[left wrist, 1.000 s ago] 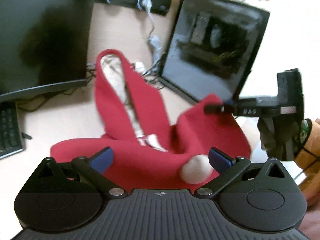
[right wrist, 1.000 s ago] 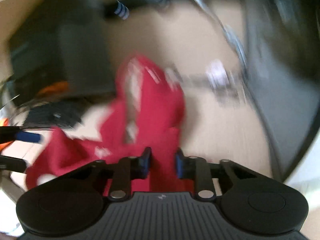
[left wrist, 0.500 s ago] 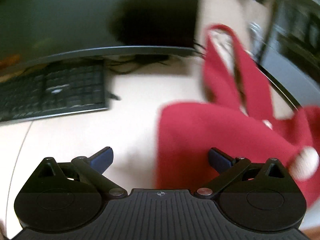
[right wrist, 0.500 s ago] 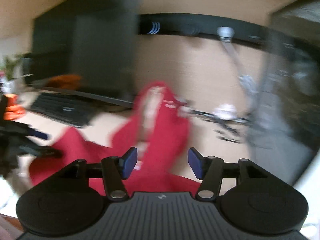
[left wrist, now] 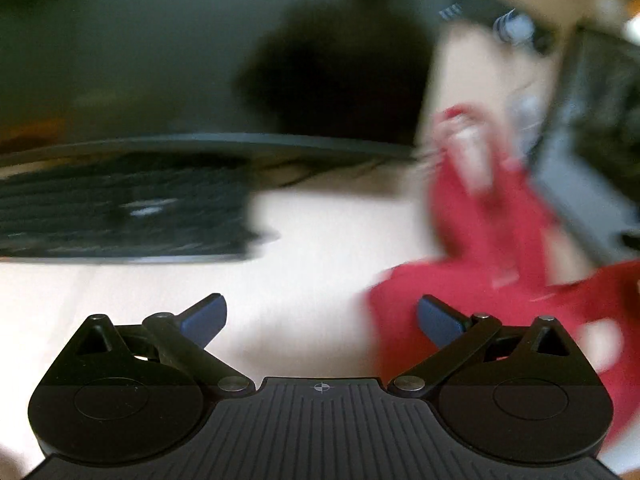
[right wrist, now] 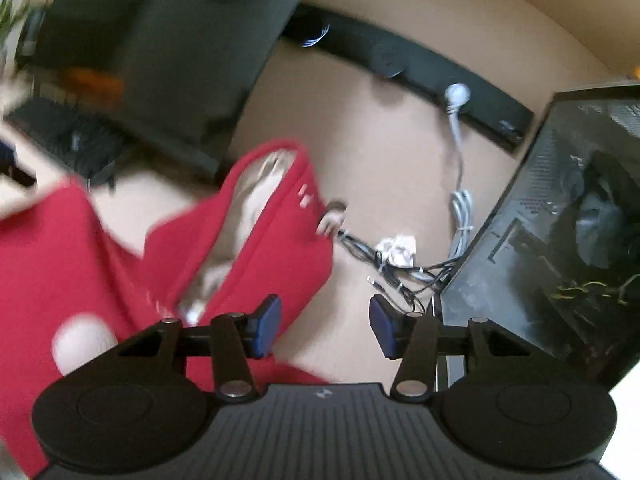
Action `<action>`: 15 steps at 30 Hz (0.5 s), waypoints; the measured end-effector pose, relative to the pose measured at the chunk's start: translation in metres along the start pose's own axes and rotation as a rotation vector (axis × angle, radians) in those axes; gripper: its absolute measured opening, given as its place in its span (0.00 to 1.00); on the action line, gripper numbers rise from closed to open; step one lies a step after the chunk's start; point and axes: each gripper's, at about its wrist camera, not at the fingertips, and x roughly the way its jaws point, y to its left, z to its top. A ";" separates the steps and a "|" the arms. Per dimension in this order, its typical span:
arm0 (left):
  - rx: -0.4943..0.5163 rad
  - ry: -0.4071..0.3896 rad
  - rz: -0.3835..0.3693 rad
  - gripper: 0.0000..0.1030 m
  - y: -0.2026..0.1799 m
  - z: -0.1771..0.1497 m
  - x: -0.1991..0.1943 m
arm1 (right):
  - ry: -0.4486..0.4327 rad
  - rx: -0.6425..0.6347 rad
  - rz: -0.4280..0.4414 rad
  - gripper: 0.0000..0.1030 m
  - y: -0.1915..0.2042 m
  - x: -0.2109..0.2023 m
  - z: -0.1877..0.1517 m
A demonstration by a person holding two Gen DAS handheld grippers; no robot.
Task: Fold clothes
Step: 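Lower the jacket onto the desk with the right tool and release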
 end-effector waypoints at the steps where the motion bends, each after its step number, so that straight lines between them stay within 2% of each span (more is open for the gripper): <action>1: 0.006 0.005 -0.099 1.00 -0.006 0.002 0.000 | -0.005 0.039 0.029 0.48 -0.008 -0.004 0.004; 2: 0.021 0.020 -0.208 1.00 -0.015 0.004 0.002 | 0.003 0.070 0.080 0.48 -0.011 -0.005 0.003; 3: 0.039 0.033 -0.285 1.00 -0.024 0.003 0.008 | 0.014 0.099 0.137 0.48 -0.011 -0.005 0.000; 5: 0.074 0.054 -0.422 1.00 -0.042 0.000 0.019 | 0.057 0.105 0.218 0.49 -0.007 -0.001 -0.016; 6: 0.093 0.068 -0.453 1.00 -0.052 -0.003 0.029 | 0.091 0.099 0.225 0.49 -0.001 0.008 -0.023; 7: 0.108 0.086 -0.435 1.00 -0.061 -0.007 0.039 | 0.128 0.091 0.224 0.49 0.005 0.019 -0.030; 10: 0.174 0.122 -0.141 1.00 -0.065 -0.014 0.072 | 0.180 0.056 0.062 0.49 0.006 0.040 -0.044; 11: 0.146 0.109 -0.075 1.00 -0.057 -0.014 0.073 | 0.175 0.067 0.016 0.49 0.001 0.039 -0.043; 13: 0.071 0.080 0.038 1.00 -0.037 -0.011 0.072 | 0.127 0.064 -0.004 0.50 -0.008 0.023 -0.032; 15: 0.005 0.048 0.072 1.00 -0.020 -0.008 0.064 | 0.101 0.056 0.000 0.51 -0.012 0.015 -0.027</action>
